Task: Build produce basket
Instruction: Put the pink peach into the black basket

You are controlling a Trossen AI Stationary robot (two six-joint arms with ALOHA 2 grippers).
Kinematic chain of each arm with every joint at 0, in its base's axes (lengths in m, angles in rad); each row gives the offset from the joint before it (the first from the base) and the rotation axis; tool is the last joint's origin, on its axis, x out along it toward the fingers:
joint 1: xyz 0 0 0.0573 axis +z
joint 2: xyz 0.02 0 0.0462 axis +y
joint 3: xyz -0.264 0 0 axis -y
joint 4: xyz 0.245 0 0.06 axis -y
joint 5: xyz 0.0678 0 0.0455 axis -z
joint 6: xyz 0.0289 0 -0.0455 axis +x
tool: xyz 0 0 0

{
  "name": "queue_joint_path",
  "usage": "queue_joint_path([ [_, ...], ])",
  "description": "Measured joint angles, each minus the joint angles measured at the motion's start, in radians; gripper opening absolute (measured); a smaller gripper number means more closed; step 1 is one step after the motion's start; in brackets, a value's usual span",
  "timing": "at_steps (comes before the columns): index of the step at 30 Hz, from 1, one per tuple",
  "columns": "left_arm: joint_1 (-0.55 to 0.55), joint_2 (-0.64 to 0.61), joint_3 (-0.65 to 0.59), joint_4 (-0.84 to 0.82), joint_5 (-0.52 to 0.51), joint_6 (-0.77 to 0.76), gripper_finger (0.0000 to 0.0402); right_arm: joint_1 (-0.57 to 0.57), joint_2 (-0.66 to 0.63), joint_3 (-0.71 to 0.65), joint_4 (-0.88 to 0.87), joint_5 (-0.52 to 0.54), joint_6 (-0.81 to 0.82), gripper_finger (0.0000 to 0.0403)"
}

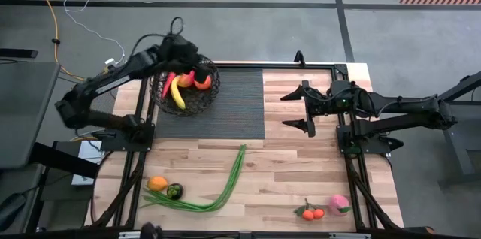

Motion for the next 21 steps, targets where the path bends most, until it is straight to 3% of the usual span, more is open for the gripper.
queue_joint_path([
  [3, -0.129, -0.123, -0.073, 0.149, -0.035, -0.041, 0.0399, 0.0, 0.0, 0.0, 0.012, -0.014, 0.0, 0.0397],
  [12, -0.571, -0.393, -0.409, 0.696, -0.312, -0.11, 0.0397, 0.0, 0.0, 0.0, 0.076, -0.035, 0.003, 0.0397],
  [16, -0.661, -0.447, -0.458, 0.705, -0.324, -0.1, 0.0397, 0.0, 0.0, 0.0, 0.083, -0.041, 0.011, 0.0397],
  [21, -0.696, -0.453, -0.464, 0.703, -0.284, 0.011, 0.0397, 0.0, 0.0, 0.0, 0.118, -0.042, 0.121, 0.0397],
])
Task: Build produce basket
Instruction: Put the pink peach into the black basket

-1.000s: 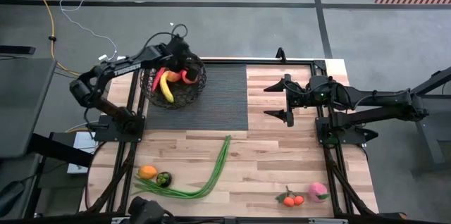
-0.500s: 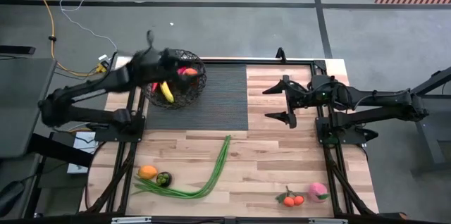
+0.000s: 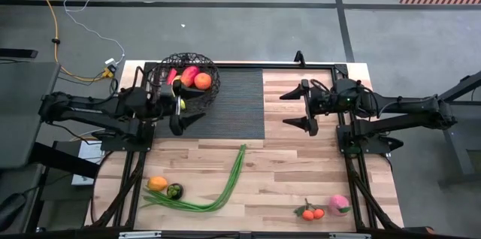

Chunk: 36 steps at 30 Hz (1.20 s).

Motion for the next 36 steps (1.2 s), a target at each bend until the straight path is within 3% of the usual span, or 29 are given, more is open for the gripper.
queue_joint_path([
  [10, 0.005, 0.0, 0.0, 0.009, -0.001, 0.018, 0.0397, 0.0, 0.0, 0.0, 0.063, 0.0, 0.244, 0.0397],
  [36, 0.004, 0.001, 0.0, 0.008, 0.0, -0.022, 0.0397, 0.0, 0.002, 0.0, 0.053, 0.063, 0.276, 0.0397],
])
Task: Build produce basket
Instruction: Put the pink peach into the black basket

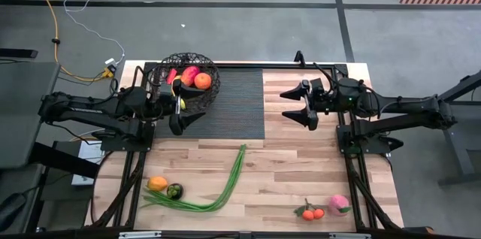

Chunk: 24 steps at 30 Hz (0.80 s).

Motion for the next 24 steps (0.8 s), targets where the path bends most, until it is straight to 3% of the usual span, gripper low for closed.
queue_joint_path([
  [4, 0.0, 0.0, 0.0, -0.003, -0.001, 0.025, 0.0397, 0.027, 0.0, 0.014, -0.101, -0.001, 0.076, 0.0397],
  [10, 0.0, 0.0, 0.0, -0.003, -0.01, 0.024, 0.0397, 0.189, 0.076, 0.16, -0.697, -0.021, 0.244, 0.0397],
  [14, 0.0, 0.0, 0.0, -0.004, -0.013, 0.024, 0.0397, 0.375, 0.148, 0.181, -0.926, -0.133, 0.502, 0.0397],
  [20, 0.0, 0.0, 0.0, -0.005, -0.021, 0.024, 0.0397, 0.689, 0.252, 0.151, -0.992, -0.193, 0.912, 0.0397],
  [24, 0.0, 0.0, 0.0, -0.006, -0.022, 0.024, 0.0397, 0.832, 0.338, 0.151, -0.985, -0.198, 1.101, 0.0397],
])
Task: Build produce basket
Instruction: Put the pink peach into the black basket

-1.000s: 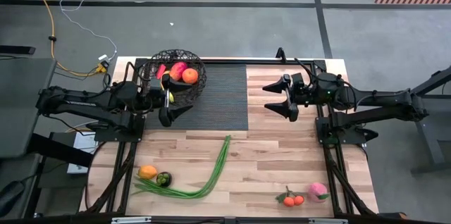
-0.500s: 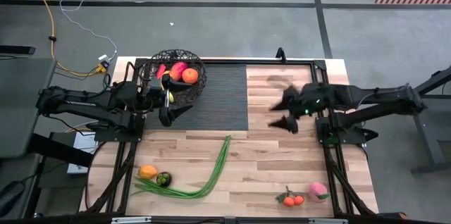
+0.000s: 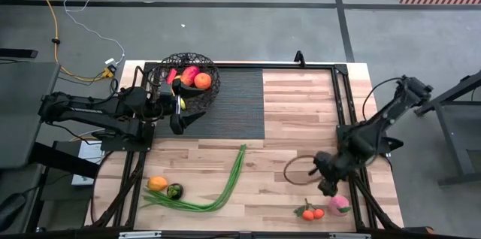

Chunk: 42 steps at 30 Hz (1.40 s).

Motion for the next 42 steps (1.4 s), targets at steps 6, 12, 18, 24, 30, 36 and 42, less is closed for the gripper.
queue_joint_path([
  [6, 0.0, 0.0, 0.0, 0.0, -0.001, 0.0, 0.0397, 0.097, 0.141, 0.0, 0.006, -0.095, 0.135, 0.0397],
  [12, 0.0, 0.0, 0.0, 0.0, -0.001, 0.0, 0.0397, 0.121, 0.265, 0.0, 0.063, -0.178, 0.135, 0.0397],
  [18, 0.0, 0.0, 0.0, 0.0, -0.001, 0.0, 0.0397, 0.13, 0.363, 0.0, 0.136, -0.252, 0.097, 0.0397],
  [24, 0.0, 0.0, 0.0, 0.0, -0.001, 0.0, 0.0397, 0.136, 0.462, 0.0, 0.16, -0.264, 0.089, 0.0397],
  [30, 0.0, 0.0, 0.0, 0.0, -0.001, 0.0, 0.0397, 0.137, 0.519, 0.0, 0.184, -0.266, 0.078, 0.0392],
  [36, 0.0, 0.0, 0.0, 0.0, -0.005, 0.0, 0.0397, 0.137, 0.524, 0.0, 0.182, -0.271, 0.071, 0.0365],
  [42, 0.0, 0.0, 0.0, 0.0, -0.009, 0.0, 0.0397, 0.137, 0.524, 0.0, 0.18, -0.276, 0.056, 0.0352],
])
